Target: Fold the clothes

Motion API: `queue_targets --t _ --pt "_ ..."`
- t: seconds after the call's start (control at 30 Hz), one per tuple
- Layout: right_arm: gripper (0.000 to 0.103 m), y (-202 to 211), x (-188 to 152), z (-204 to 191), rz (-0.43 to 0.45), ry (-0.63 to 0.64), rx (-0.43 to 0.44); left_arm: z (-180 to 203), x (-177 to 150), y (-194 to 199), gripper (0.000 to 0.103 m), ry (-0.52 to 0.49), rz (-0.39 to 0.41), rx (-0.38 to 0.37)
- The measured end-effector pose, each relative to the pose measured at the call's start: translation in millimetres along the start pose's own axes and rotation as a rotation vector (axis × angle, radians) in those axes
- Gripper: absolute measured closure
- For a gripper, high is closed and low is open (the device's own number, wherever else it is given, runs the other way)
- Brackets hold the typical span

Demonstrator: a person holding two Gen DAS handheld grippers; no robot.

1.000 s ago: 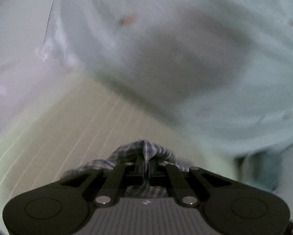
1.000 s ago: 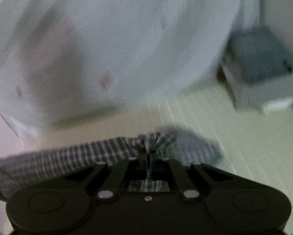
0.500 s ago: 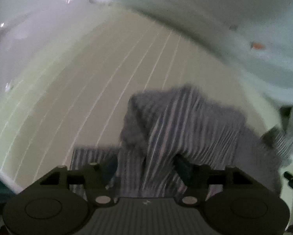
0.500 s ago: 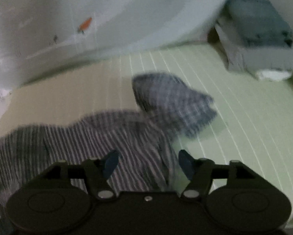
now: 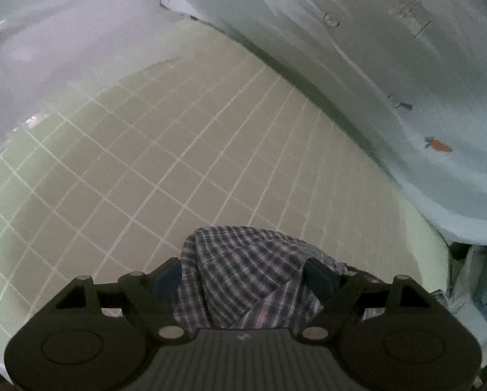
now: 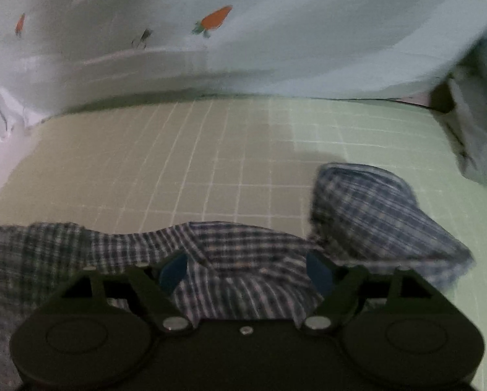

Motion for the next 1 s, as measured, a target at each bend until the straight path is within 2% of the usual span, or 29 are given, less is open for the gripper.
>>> queue_targets --t 0.23,0.33,0.4,0.43,0.47,0.5,0.53,0.57,0.6,0.7,0.8,0.9,0.93,1.0 --pt "0.016 -57.8 18.5 -18.7 -0.052 0.123 0.051 -5.1 11.5 -55.4 0.017 0.055 -0.112 -0.002" --pt "0.016 -82.7 22.1 -28.4 -0.129 0.196 0.123 -4.1 14.2 -75.2 0.018 0.087 -0.169 -0.028" --pt "0.018 -95.9 21.0 -29.9 -0.179 0.213 0.134 -1.9 15.1 -85.7 0.024 0.098 -0.191 -0.020" --pt "0.022 -100.1 20.3 -29.0 -0.196 0.208 0.140 0.0 16.1 -89.1 0.034 0.095 -0.195 -0.011" --pt "0.028 -98.6 21.9 -28.4 -0.185 0.218 0.142 1.0 17.6 -91.1 0.048 0.095 -0.195 -0.005" --pt "0.053 -96.8 23.6 -27.7 -0.172 0.228 0.145 2.2 19.0 -92.8 0.056 0.094 -0.194 0.000" --pt "0.099 -95.1 25.3 -27.1 -0.159 0.238 0.147 4.9 20.3 -92.6 0.079 0.089 -0.189 -0.004" --pt "0.099 -93.4 28.3 -26.7 -0.163 0.253 0.166 9.4 23.5 -92.4 0.088 0.077 -0.181 -0.015" --pt "0.102 -89.3 31.9 -25.2 -0.143 0.254 0.175 14.4 27.0 -91.7 0.088 0.062 -0.169 -0.025" --pt "0.102 -64.1 51.3 -15.2 -0.015 0.247 0.144 39.4 44.0 -74.3 0.092 -0.033 -0.060 -0.044" --pt "0.103 -18.9 77.5 10.4 0.163 0.147 0.099 69.8 57.0 -30.9 0.092 -0.129 0.122 -0.143" --pt "0.103 39.3 88.4 39.3 0.337 0.045 0.029 91.1 51.0 4.1 0.091 -0.225 0.235 -0.203" --pt "0.102 51.9 85.8 49.6 0.365 0.001 0.020 96.9 48.0 13.2 0.091 -0.253 0.264 -0.219" --pt "0.102 57.8 69.5 68.7 0.335 -0.073 0.019 90.3 30.9 -3.4 0.090 -0.245 0.193 -0.186"
Point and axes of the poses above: each gripper's, at about its wrist camera, not at the fingertips, and y roughly against the way its jaws point, z to its right, x to its top, the point moved 4 cm from there along -y, roughly the way its jaws point, and after that the axes turned 3 degrees about -z, right-handed, at the moved point
